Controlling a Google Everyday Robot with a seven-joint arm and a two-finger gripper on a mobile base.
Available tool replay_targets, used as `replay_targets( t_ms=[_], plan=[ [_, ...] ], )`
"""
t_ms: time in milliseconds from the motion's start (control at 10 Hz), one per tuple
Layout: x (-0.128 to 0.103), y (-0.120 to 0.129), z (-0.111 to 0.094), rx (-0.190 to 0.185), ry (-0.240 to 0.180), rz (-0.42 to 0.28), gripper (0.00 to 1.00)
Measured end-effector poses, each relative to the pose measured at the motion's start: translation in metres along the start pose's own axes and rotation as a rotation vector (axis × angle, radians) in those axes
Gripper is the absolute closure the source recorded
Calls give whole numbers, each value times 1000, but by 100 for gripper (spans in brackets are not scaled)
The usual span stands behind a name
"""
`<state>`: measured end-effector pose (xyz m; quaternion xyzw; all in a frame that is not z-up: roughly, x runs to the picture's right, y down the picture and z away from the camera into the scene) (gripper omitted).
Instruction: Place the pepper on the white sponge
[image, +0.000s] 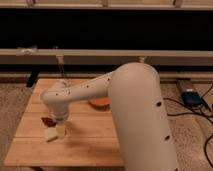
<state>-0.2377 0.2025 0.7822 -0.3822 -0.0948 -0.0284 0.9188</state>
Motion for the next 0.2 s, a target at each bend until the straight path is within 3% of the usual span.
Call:
replay_targets(
  t_ms=[200],
  plan=[
    [-1,1,0,-1,0,-2,20]
  ],
)
